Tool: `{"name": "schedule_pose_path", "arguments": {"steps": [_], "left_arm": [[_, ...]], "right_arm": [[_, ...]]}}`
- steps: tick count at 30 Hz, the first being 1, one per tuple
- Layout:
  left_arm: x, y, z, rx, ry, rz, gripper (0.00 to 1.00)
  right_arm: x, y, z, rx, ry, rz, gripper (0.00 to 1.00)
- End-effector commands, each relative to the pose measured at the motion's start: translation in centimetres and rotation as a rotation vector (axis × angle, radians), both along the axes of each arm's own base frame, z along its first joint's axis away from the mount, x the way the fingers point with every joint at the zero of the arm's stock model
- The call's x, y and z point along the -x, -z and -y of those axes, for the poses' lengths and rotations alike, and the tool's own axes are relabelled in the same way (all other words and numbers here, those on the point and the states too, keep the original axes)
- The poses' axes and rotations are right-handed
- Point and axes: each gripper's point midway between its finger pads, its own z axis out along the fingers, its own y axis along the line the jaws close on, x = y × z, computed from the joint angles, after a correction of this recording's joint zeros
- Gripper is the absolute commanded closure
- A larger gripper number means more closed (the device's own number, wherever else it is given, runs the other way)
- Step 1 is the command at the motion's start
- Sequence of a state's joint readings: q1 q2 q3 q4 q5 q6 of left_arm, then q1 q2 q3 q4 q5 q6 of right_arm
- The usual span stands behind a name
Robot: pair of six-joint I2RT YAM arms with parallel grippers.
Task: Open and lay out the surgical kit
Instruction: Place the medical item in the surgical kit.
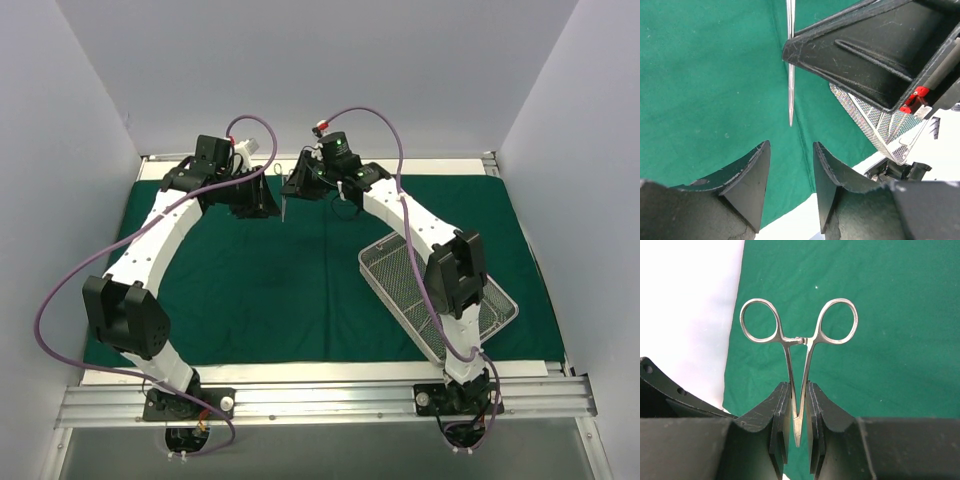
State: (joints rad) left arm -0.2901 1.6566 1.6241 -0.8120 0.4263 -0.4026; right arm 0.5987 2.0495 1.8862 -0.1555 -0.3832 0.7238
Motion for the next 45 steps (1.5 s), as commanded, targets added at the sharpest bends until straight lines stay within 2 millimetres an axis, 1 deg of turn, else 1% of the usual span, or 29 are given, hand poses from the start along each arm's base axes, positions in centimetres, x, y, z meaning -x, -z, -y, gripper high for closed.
{"name": "schedule_pose_path", "arguments": {"steps": [1, 2, 8, 9, 18, 22, 23, 26, 29, 30, 34, 36, 39, 42, 43, 44, 45], "left_arm": [[-1.1, -1.7, -0.1, 0.001, -0.001, 0.066, 0.52], [-1.1, -1.6, -0.1, 0.001, -0.002, 0.061, 0.53], [-1.6, -1.4, 0.3, 0.015, 0.006, 0.058, 0.53], [-1.7, -1.3, 0.5, 0.020, 0.008, 0.057, 0.53], [-2.8, -0.9, 0.8, 0.023, 0.003, 0.053, 0.54], [-3.0, -0.2, 0.9, 0.022, -0.005, 0.032, 0.64], [-3.1, 0.0, 1.0, 0.022, -0.005, 0.026, 0.69], [-3.0, 0.3, 1.0, 0.024, -0.003, 0.017, 0.77], [-3.1, 0.4, 1.2, 0.031, 0.003, 0.019, 0.90], [-3.2, 0.4, 1.2, 0.032, 0.004, 0.019, 0.98], [-2.9, 0.5, 1.5, 0.048, 0.019, 0.009, 0.98], [-2.9, 0.2, 1.5, 0.054, 0.021, 0.023, 0.98], [-2.7, 0.3, 1.3, 0.048, 0.017, 0.027, 0.98], [-2.3, 0.5, 1.6, 0.057, 0.048, 0.009, 0.97], [-2.2, 0.7, 1.5, 0.052, 0.048, -0.002, 0.89], [-2.1, 1.0, 1.3, 0.045, 0.043, -0.010, 0.76], [-2.1, 0.9, 1.1, 0.044, 0.042, -0.005, 0.68]], "right_arm": [[0.5, -3.4, -0.8, -0.051, -0.023, 0.043, 1.00], [0.5, -3.7, -0.9, -0.056, -0.026, 0.049, 1.00], [0.8, -3.9, -1.6, -0.061, -0.045, 0.045, 1.00], [0.9, -4.2, -1.7, -0.063, -0.047, 0.052, 1.00], [1.2, -4.2, -2.4, -0.065, -0.077, 0.045, 1.00], [1.1, -4.0, -2.5, -0.062, -0.077, 0.040, 1.00], [1.1, -4.0, -2.5, -0.061, -0.078, 0.038, 1.00], [1.1, -3.8, -2.6, -0.062, -0.080, 0.035, 1.00], [1.1, -3.8, -2.6, -0.063, -0.083, 0.035, 1.00], [1.2, -3.7, -2.7, -0.063, -0.085, 0.032, 1.00], [1.0, -3.6, -2.7, -0.061, -0.082, 0.034, 1.00], [0.9, -3.8, -2.7, -0.065, -0.083, 0.037, 1.00], [0.8, -3.6, -2.7, -0.067, -0.085, 0.039, 1.00], [0.8, -3.5, -2.8, -0.074, -0.105, 0.045, 1.00], [0.8, -3.5, -2.8, -0.076, -0.112, 0.047, 1.00], [0.7, -3.2, -2.7, -0.068, -0.121, 0.049, 1.00], [0.9, -2.7, -2.7, -0.057, -0.131, 0.043, 1.00]]}}
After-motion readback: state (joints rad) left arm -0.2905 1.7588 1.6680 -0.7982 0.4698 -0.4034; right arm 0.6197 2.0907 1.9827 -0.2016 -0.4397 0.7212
